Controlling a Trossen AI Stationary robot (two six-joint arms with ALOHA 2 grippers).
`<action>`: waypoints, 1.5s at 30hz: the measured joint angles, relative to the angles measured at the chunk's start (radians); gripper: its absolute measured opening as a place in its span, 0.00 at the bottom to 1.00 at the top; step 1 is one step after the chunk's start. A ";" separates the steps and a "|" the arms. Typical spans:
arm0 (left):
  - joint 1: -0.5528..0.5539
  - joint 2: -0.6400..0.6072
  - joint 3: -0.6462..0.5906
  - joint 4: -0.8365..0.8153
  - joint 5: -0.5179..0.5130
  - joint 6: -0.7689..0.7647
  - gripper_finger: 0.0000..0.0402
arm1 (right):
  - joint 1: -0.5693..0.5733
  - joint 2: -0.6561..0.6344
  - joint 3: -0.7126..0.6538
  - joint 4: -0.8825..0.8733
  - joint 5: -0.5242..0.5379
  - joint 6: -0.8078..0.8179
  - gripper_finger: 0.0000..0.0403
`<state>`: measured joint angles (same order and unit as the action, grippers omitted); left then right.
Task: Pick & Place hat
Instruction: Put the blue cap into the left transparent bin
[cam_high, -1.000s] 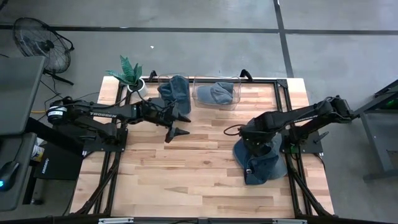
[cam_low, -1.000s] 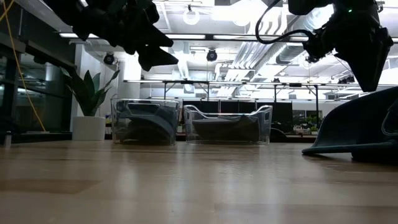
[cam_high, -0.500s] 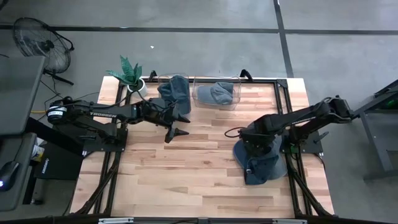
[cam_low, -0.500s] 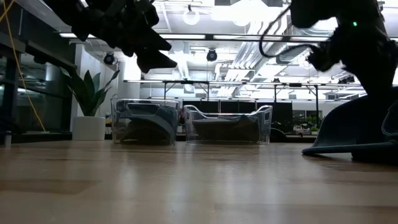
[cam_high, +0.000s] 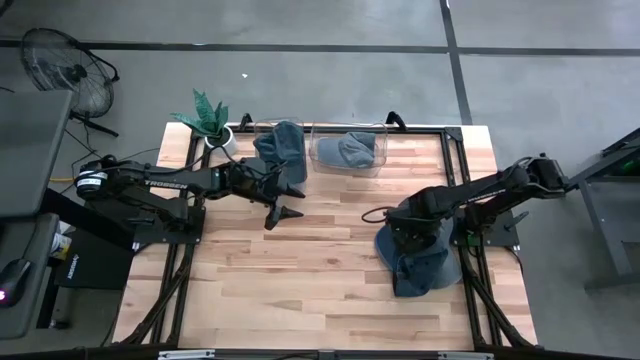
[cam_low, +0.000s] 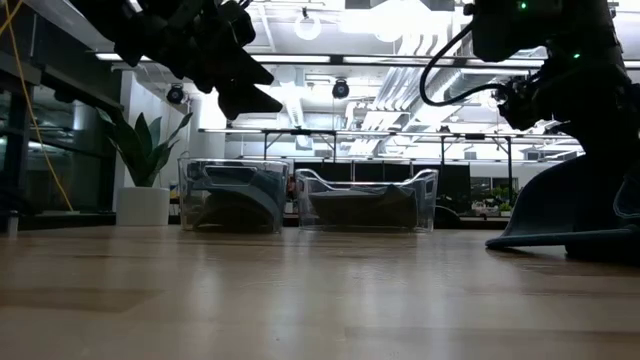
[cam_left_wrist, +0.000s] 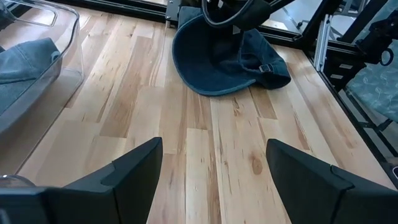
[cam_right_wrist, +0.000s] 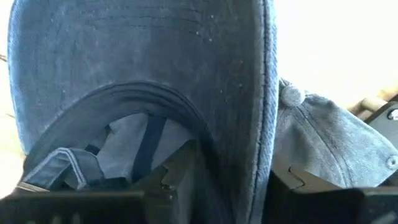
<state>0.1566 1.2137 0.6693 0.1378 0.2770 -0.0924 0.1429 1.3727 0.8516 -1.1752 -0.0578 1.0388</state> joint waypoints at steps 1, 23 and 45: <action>0.000 0.000 0.000 -0.001 0.000 -0.003 0.71 | 0.000 0.000 0.000 -0.003 0.000 -0.005 0.27; 0.001 -0.224 0.002 -0.257 -0.181 0.009 0.71 | 0.002 -0.001 0.216 -0.060 0.147 -0.106 0.02; 0.001 -0.372 0.001 -0.421 -0.205 -0.096 0.71 | 0.173 0.017 0.475 0.164 0.821 -0.469 0.01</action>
<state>0.1577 0.8420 0.6704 -0.2834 0.0723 -0.1882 0.3163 1.3895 1.3269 -1.0110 0.7635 0.5699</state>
